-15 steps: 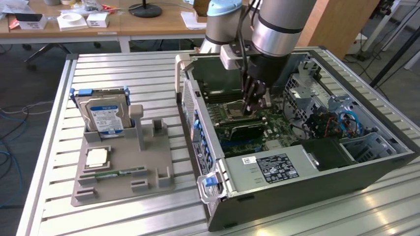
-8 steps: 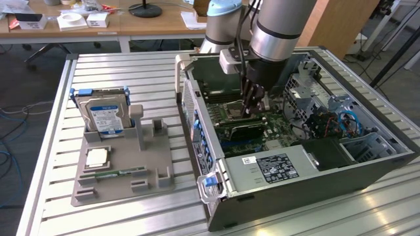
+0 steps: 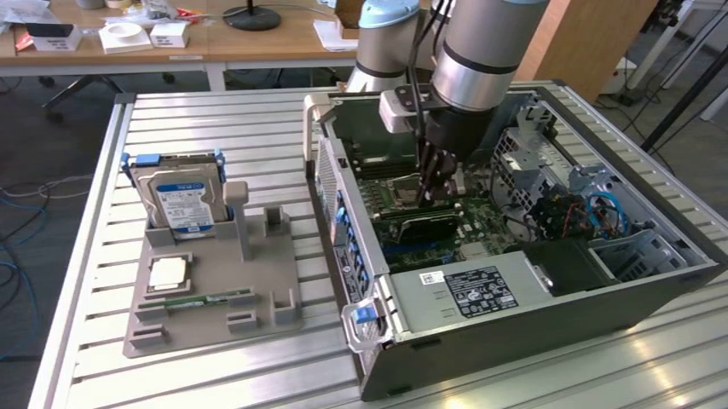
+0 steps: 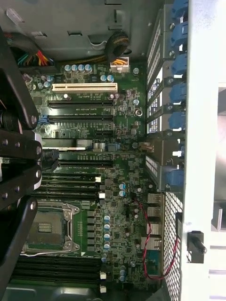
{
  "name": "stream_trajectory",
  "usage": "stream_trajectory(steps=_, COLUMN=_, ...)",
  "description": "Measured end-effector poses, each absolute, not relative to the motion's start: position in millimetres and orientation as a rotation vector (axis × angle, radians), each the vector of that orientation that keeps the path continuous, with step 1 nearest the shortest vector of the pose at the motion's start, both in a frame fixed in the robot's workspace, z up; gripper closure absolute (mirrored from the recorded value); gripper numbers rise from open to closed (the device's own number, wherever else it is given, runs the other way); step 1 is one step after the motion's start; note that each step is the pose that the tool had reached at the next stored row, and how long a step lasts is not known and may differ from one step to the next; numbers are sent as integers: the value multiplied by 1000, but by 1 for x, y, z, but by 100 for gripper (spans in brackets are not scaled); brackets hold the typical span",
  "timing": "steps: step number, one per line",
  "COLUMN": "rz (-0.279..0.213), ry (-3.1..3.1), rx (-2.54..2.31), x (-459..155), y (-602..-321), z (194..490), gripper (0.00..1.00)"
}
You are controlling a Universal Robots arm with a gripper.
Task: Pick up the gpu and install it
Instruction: 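Press down on the gpu until it lock into place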
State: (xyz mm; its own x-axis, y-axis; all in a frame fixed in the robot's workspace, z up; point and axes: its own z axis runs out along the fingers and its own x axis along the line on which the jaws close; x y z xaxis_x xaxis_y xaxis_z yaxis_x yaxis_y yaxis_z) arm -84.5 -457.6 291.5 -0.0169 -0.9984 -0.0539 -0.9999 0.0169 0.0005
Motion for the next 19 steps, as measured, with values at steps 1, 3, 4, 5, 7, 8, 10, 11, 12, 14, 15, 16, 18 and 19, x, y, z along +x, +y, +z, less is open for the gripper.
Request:
stream_trajectory(steps=1, rz=59, ry=2212, rx=-2175, x=-84, y=-458, z=291, gripper=90)
stream_trajectory(steps=3, rz=60, ry=2212, rx=-2175, x=-84, y=-458, z=289, gripper=90)
stream_trajectory(steps=4, rz=59, ry=2212, rx=-2175, x=-84, y=-458, z=289, gripper=90)
stream_trajectory(steps=5, rz=59, ry=2212, rx=-2175, x=-84, y=-458, z=287, gripper=90)
stream_trajectory(steps=7, rz=59, ry=2212, rx=-2175, x=-85, y=-458, z=285, gripper=90)
stream_trajectory(steps=8, rz=59, ry=2212, rx=-2175, x=-85, y=-458, z=284, gripper=90)
stream_trajectory(steps=10, rz=59, ry=2212, rx=-2175, x=-85, y=-458, z=282, gripper=90)
stream_trajectory(steps=11, rz=59, ry=2212, rx=-2175, x=-85, y=-458, z=282, gripper=90)
stream_trajectory(steps=12, rz=59, ry=2212, rx=-2175, x=-85, y=-458, z=282, gripper=90)
stream_trajectory(steps=14, rz=59, ry=2212, rx=-2175, x=-85, y=-458, z=282, gripper=90)
stream_trajectory(steps=15, rz=59, ry=2212, rx=-2175, x=-85, y=-458, z=281, gripper=90)
stream_trajectory(steps=16, rz=60, ry=2212, rx=-2175, x=-85, y=-458, z=281, gripper=90)
stream_trajectory(steps=18, rz=59, ry=2212, rx=-2175, x=-85, y=-458, z=279, gripper=90)
stream_trajectory(steps=19, rz=59, ry=2212, rx=-2175, x=-85, y=-458, z=278, gripper=90)
